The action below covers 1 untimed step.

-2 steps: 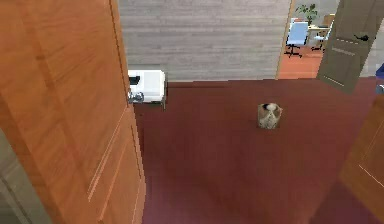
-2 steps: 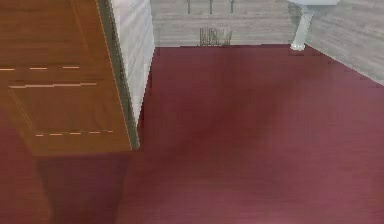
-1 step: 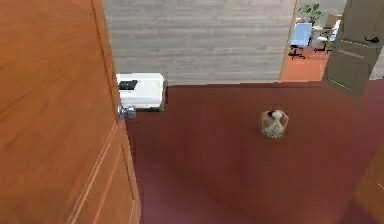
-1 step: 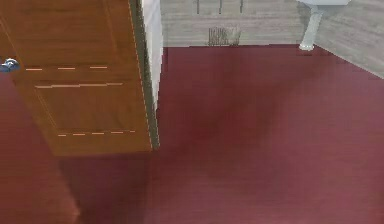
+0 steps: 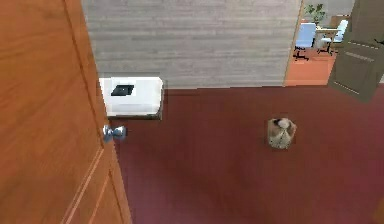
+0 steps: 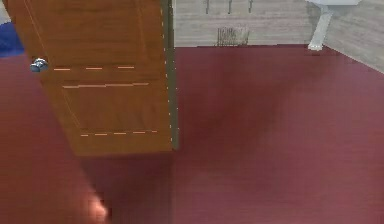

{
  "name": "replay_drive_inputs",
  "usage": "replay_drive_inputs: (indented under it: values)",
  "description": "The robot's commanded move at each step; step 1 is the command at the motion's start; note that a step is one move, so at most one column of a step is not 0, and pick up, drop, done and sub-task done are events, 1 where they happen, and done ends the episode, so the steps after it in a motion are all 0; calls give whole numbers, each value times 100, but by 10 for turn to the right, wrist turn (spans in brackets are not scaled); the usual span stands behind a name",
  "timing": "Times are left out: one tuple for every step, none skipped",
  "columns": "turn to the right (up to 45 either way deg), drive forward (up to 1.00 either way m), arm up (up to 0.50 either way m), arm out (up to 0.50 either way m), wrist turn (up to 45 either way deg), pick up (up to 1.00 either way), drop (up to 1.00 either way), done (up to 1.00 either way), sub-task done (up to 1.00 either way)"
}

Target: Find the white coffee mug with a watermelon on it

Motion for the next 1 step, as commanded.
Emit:
replay_drive_inputs:
  values:
    - [450, 0, 0, 0, 0, 0, 0, 0, 0]
